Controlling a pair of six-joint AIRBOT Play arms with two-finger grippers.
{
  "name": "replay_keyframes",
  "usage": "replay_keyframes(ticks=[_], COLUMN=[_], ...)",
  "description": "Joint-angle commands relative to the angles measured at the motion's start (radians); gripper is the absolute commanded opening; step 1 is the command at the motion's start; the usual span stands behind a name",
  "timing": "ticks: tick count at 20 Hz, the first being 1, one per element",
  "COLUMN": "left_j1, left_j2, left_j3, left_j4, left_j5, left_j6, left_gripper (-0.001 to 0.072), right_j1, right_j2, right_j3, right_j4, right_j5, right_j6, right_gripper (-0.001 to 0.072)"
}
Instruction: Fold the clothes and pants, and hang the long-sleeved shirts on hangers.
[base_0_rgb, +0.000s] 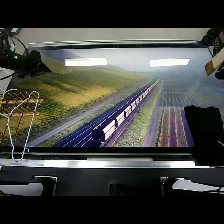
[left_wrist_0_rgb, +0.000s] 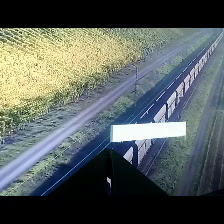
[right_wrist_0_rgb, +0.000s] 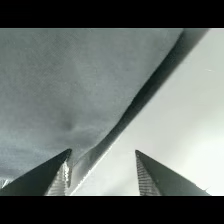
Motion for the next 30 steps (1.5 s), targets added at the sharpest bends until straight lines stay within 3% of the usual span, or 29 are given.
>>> replay_keyframes(ticks=[1,2,3,5,7,9,11,12,18,30], left_j1=[0.001,0.001,0.001,0.000,-0.014,-0.021,-0.009,0.001,0.016,0.016], left_j2=[0.000,-0.001,-0.001,-0.001,0.002,0.014,0.056,0.084,0.139,0.138], left_j3=[0.000,0.000,-0.004,-0.034,-0.086,-0.153,-0.240,-0.285,-0.364,-0.364], left_j4=[0.000,0.001,0.002,0.021,0.072,0.171,0.229,0.229,0.230,0.229], left_j5=[0.000,0.000,0.002,0.001,0.017,0.026,0.041,0.053,0.037,0.039], left_j6=[0.019,0.039,0.055,0.092,0.223,0.250,0.236,0.236,0.246,0.247], left_gripper=[0.0015,0.0014,0.0015,0.0014,0.0013,0.0013,0.0013,0.0013,0.0015,0.0015], right_j1=[0.001,0.001,0.001,0.026,0.134,0.327,0.537,0.631,0.973,0.997], right_j2=[0.071,0.118,0.166,0.247,0.299,0.327,0.334,0.334,0.334,0.334], right_j3=[0.003,0.010,0.016,0.016,0.016,0.016,0.016,0.016,0.016,0.016], right_j4=[0.002,0.045,0.143,0.425,0.644,0.687,0.690,0.690,0.680,0.687], right_j5=[-0.038,-0.089,-0.151,-0.278,-0.350,-0.358,-0.361,-0.365,-0.418,-0.391], right_j6=[0.000,0.000,-0.021,-0.145,-0.262,-0.294,-0.301,-0.301,-0.301,-0.300], right_gripper=[0.0461,0.0453,0.0390,0.0290,0.0255,0.0225,0.0062,0.0031,0.0033,0.0032])
